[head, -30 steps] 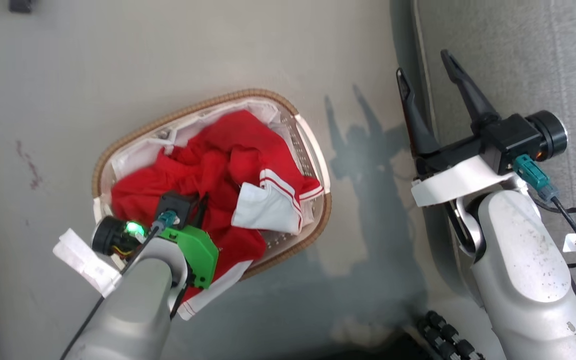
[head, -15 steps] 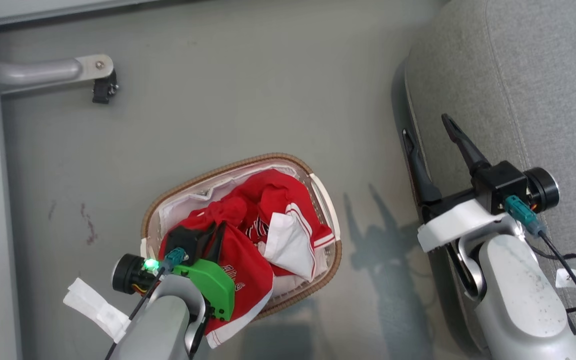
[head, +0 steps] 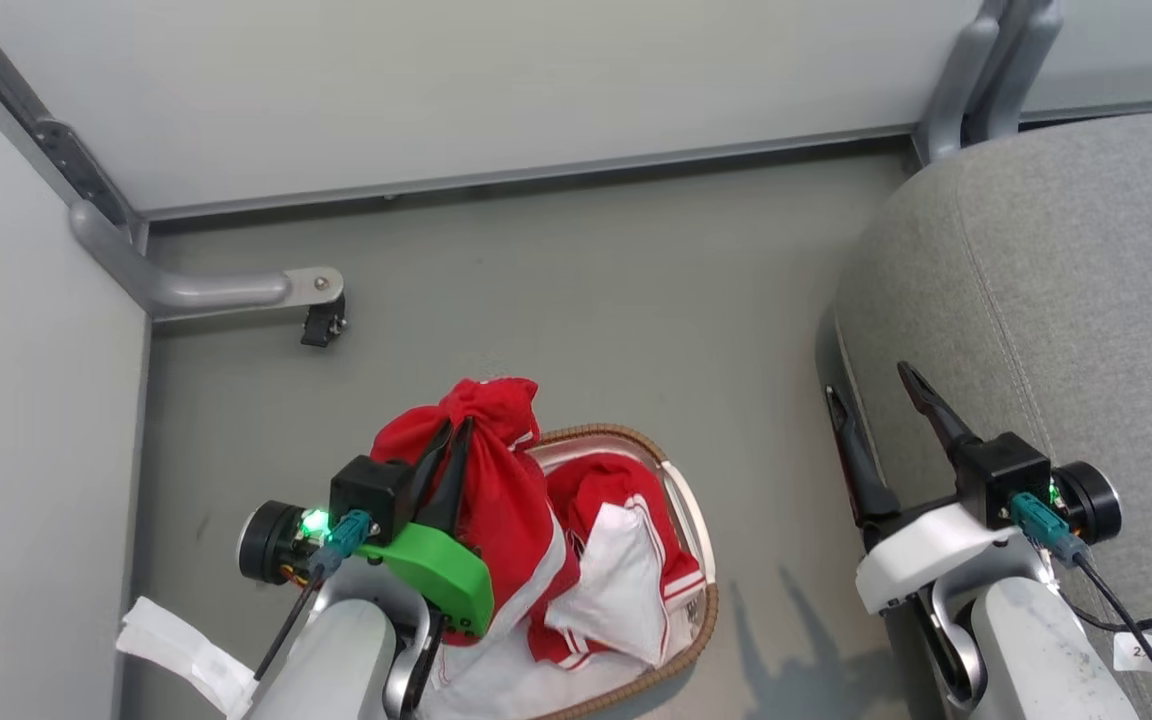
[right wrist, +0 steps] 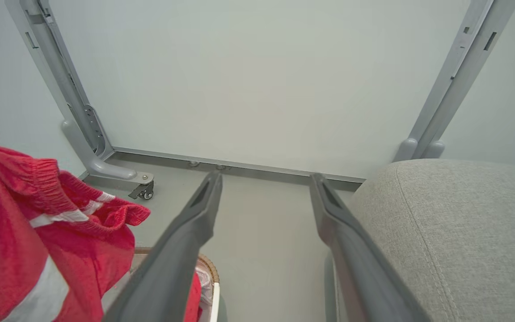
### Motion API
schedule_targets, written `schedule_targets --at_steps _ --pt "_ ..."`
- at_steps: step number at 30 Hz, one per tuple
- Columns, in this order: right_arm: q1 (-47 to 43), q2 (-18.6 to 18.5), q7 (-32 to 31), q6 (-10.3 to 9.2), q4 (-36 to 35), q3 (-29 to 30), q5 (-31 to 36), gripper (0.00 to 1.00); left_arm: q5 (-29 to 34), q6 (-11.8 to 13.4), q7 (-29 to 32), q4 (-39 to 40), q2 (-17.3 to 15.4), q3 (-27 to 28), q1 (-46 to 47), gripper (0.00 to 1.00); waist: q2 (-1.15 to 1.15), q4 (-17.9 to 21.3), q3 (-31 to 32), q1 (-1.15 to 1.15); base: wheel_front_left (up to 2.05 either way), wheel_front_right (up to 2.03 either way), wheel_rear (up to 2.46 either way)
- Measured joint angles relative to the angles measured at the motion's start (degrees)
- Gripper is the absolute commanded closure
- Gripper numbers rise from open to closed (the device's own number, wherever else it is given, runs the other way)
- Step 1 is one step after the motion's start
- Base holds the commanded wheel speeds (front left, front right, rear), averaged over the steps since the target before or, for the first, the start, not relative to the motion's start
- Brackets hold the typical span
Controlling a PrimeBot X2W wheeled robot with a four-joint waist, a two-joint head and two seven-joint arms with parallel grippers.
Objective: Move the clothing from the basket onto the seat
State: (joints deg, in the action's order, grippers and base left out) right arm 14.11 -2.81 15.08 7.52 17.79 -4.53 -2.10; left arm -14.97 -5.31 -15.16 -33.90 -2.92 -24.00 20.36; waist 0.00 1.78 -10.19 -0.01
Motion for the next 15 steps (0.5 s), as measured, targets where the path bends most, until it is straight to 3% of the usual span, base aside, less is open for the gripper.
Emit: schedule_targets --at_steps 15 --pt "-5.3 0.0 0.0 0.00 1.1 -2.9 -1.7 0.00 -1.3 1.8 0.0 13.4 0.0 0.4 2.1 1.00 0.00 -2.8 9.2 0.00 0.00 0.00 0.00"
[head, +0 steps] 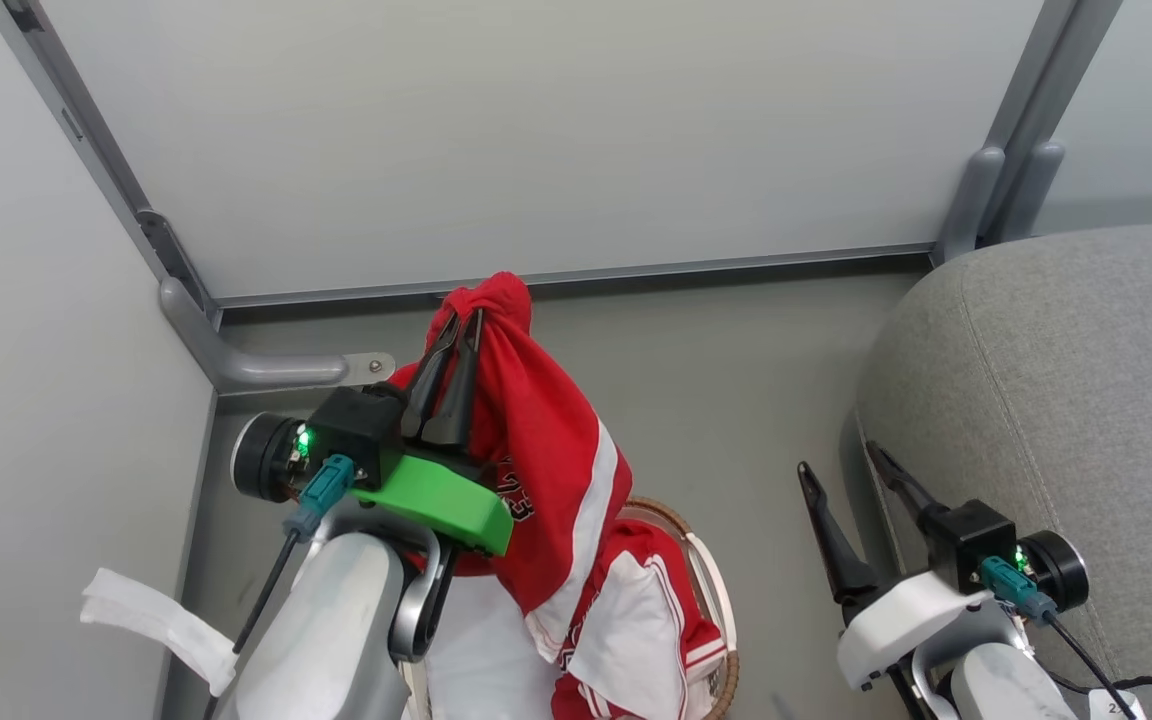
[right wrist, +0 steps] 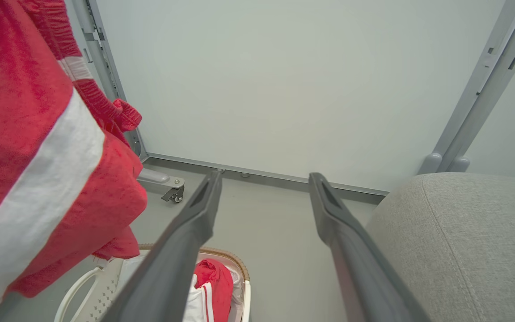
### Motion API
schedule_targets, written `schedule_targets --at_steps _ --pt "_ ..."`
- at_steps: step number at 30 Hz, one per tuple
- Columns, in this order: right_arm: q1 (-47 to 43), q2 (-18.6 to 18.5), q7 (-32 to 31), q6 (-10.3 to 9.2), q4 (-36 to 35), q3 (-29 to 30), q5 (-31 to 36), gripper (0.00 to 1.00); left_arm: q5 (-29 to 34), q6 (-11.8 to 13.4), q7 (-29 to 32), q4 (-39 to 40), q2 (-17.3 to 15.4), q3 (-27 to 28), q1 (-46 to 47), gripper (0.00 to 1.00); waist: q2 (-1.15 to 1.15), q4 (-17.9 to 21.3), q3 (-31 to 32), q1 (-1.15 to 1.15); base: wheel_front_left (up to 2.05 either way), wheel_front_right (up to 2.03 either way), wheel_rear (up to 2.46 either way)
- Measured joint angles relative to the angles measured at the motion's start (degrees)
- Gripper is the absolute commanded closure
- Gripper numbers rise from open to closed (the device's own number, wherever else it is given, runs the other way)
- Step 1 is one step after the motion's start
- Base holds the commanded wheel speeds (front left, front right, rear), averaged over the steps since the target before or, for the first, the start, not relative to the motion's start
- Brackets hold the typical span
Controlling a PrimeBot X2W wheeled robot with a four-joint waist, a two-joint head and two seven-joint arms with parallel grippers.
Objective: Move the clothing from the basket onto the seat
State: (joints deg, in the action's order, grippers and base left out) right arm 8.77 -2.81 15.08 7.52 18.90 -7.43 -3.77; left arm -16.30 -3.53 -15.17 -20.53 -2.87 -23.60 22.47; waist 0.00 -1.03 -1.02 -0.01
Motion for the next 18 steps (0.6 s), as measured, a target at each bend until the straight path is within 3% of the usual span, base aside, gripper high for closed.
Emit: schedule_targets --at_steps 4,9,18 --pt "-0.2 0.0 0.0 0.00 0.1 -3.5 -1.2 0.00 -0.8 0.5 0.0 1.4 0.0 -1.2 0.5 1.00 0.00 -0.5 0.9 0.00 0.00 0.00 0.00" --pt "0.2 0.0 0.0 0.00 -0.3 -12.6 -3.6 0.00 -1.8 1.2 0.0 1.6 0.0 -2.6 0.5 1.00 0.00 -1.2 1.3 0.00 0.00 0.00 0.00" --pt "8.1 0.1 0.0 0.00 -0.9 -26.1 -8.9 0.00 -3.3 1.6 0.0 1.4 0.0 -5.0 0.6 1.00 0.00 -2.4 0.6 0.00 0.00 0.00 0.00"
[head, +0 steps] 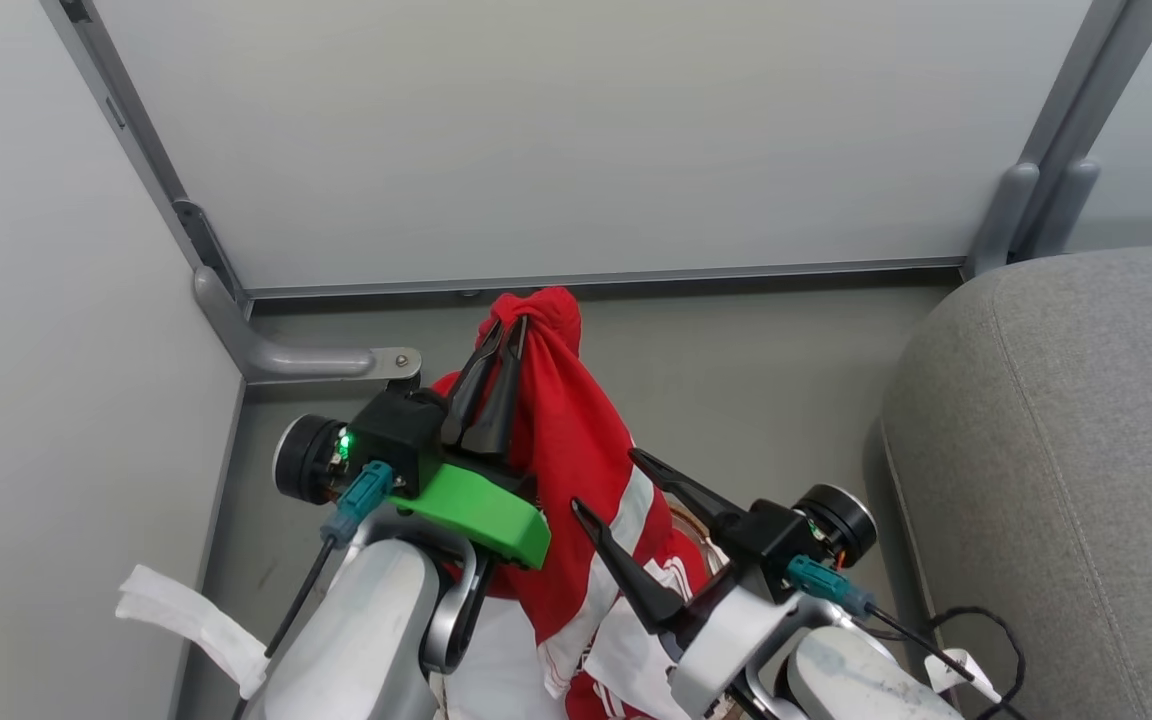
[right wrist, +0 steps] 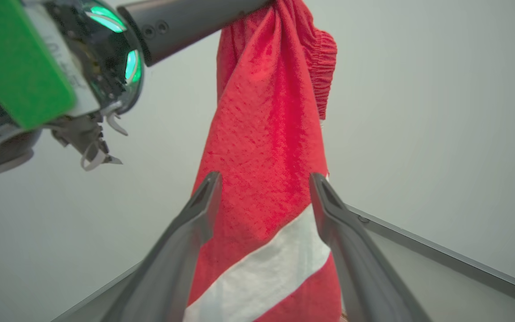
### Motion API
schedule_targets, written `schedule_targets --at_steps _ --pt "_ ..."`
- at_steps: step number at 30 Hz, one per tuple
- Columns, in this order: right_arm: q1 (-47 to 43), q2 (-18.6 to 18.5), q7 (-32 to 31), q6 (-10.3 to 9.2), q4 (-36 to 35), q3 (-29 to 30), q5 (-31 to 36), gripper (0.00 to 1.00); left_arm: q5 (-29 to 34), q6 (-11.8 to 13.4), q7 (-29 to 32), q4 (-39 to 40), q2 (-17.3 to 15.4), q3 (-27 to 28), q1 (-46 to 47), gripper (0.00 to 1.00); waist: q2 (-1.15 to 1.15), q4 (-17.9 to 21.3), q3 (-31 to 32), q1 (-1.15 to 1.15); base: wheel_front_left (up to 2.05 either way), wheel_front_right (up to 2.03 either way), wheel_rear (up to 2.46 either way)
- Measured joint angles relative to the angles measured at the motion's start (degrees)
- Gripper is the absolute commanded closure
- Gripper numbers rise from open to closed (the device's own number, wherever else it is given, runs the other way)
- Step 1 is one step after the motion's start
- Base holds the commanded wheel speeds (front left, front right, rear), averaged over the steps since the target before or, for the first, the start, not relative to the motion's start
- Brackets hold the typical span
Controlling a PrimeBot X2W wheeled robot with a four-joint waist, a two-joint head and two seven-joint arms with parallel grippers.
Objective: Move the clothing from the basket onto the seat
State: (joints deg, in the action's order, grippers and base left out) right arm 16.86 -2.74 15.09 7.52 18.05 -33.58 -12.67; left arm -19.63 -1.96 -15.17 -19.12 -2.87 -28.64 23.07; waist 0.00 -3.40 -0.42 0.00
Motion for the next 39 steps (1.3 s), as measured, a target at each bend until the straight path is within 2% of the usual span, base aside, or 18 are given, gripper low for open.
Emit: schedule_targets --at_steps 8,21,31,32,33,34,39 --pt "5.4 -0.1 0.0 0.00 5.2 -1.9 0.7 0.00 -1.2 0.1 0.0 0.3 0.0 -2.6 1.0 1.00 0.00 -2.0 -0.4 0.00 0.00 0.00 0.00" --pt "6.1 -0.1 0.0 0.00 15.2 -0.6 2.1 0.00 -3.6 0.6 0.0 2.4 0.0 -9.6 2.2 1.00 0.00 -5.8 -1.1 0.00 0.00 0.00 0.00" --pt "7.9 -0.1 0.0 0.00 18.0 0.5 0.3 0.00 -5.2 1.4 0.0 3.3 0.0 -13.6 3.5 1.00 0.00 -8.5 -1.7 0.00 0.00 0.00 0.00" --pt "8.1 -0.1 0.0 0.00 18.1 0.6 0.1 0.34 -5.4 1.4 0.0 3.3 0.0 -13.9 3.5 1.00 0.00 -8.7 -1.7 0.00 0.00 0.00 0.00" --pt "8.3 -0.1 0.0 0.00 18.1 0.6 0.0 0.56 -5.4 1.4 0.0 3.3 0.0 -14.0 3.5 1.00 0.00 -8.9 -1.7 0.00 0.00 0.00 0.00" --pt "8.4 -0.1 0.0 0.00 18.2 0.5 -0.1 1.00 -5.5 1.4 0.0 3.3 0.0 -14.1 3.6 1.00 0.00 -9.0 -1.8 0.00 0.00 0.00 0.00" --pt "8.5 -0.1 0.0 0.00 18.7 0.6 -1.8 1.00 -5.6 1.5 0.0 3.0 0.0 -14.4 3.9 1.00 0.00 -9.4 -2.0 0.00 0.00 0.00 0.00"
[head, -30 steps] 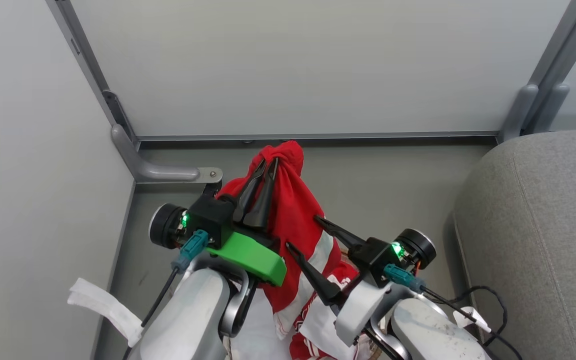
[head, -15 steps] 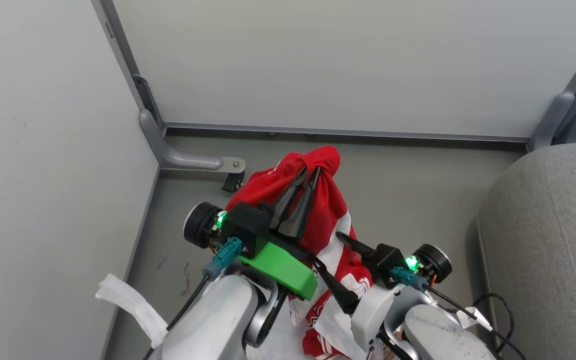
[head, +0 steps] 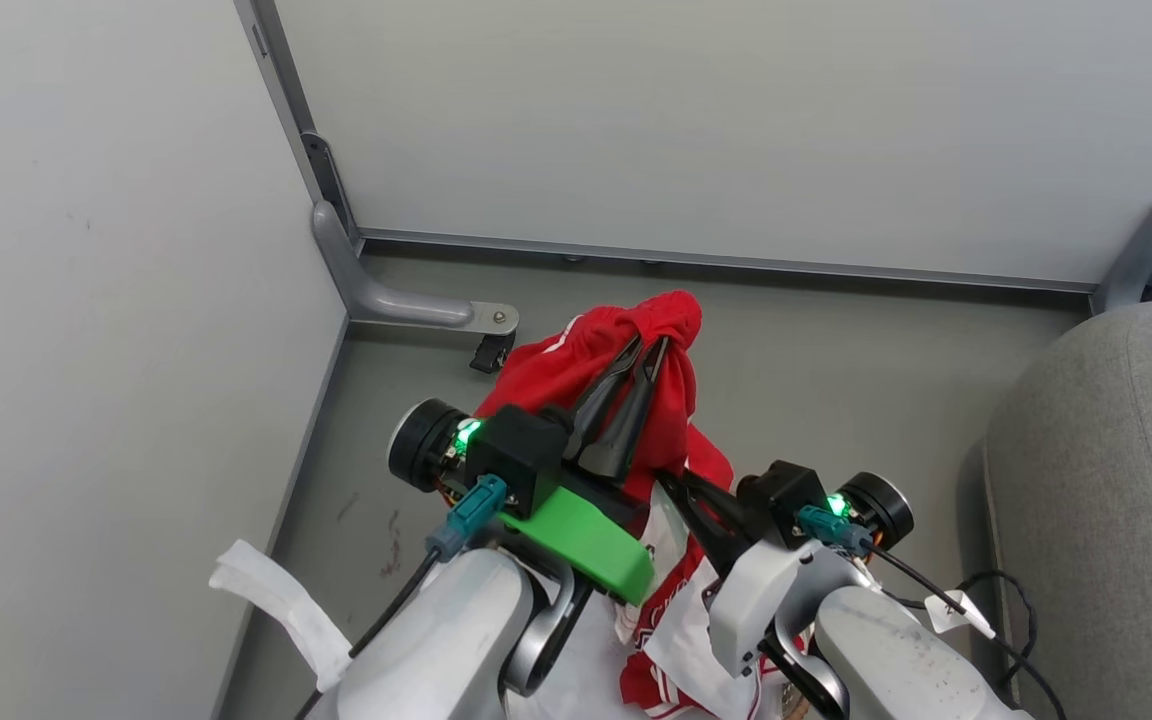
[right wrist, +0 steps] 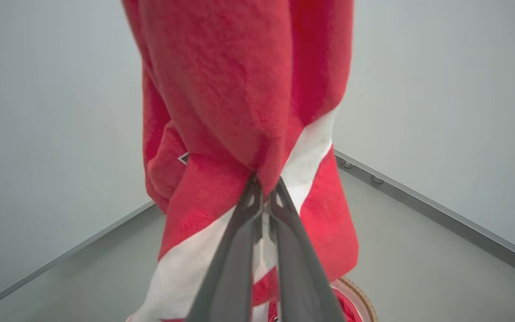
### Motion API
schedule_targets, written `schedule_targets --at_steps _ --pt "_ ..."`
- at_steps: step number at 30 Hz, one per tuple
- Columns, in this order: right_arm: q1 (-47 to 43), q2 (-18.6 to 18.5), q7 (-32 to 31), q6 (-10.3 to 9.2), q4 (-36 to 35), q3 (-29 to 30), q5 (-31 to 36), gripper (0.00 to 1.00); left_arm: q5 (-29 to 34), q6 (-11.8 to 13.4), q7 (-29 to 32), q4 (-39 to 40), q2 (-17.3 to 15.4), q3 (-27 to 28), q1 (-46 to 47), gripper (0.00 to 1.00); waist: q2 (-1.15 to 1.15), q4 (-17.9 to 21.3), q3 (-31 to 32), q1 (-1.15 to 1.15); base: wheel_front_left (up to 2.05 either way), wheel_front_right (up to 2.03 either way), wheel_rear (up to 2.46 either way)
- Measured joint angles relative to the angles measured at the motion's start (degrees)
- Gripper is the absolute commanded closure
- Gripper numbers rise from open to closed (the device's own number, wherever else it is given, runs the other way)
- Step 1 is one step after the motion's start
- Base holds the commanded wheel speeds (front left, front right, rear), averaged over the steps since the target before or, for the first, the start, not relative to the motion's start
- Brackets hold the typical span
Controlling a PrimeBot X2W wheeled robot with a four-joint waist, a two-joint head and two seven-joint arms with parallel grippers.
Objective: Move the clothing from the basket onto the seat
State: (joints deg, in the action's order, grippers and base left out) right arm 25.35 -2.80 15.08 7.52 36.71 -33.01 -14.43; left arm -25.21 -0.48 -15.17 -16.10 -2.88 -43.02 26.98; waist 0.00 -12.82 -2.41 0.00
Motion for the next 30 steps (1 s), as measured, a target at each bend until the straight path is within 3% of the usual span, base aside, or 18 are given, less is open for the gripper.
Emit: schedule_targets --at_steps 9,10,11,21,30 --pt "0.0 0.0 0.0 0.00 -0.8 0.8 -0.2 1.00 0.3 0.5 0.0 -0.7 0.0 1.1 0.1 1.00 0.00 1.3 -0.2 0.00 0.00 0.00 0.00" --pt "0.0 0.0 0.0 0.00 -1.1 1.1 -0.3 1.00 0.3 0.6 0.0 -0.6 0.0 1.6 0.1 0.55 0.00 1.6 -0.2 0.00 0.00 0.00 0.00" --pt "-0.1 0.0 0.0 0.00 -1.2 1.2 -0.5 1.00 0.2 0.7 0.0 -0.7 0.0 1.8 0.1 0.00 0.00 1.8 -0.3 0.00 0.00 0.00 0.00" --pt "-2.5 0.0 0.0 0.00 -6.7 4.4 -0.7 1.00 3.4 0.0 0.0 -3.9 0.0 5.8 -1.5 0.00 0.00 7.1 -0.7 0.00 0.00 0.00 0.00" --pt "-6.7 0.0 0.0 0.00 -13.7 9.1 0.3 1.00 7.3 -2.1 0.0 -5.3 -0.3 11.1 -4.3 0.00 0.00 16.0 -1.4 0.00 0.00 0.00 0.00"
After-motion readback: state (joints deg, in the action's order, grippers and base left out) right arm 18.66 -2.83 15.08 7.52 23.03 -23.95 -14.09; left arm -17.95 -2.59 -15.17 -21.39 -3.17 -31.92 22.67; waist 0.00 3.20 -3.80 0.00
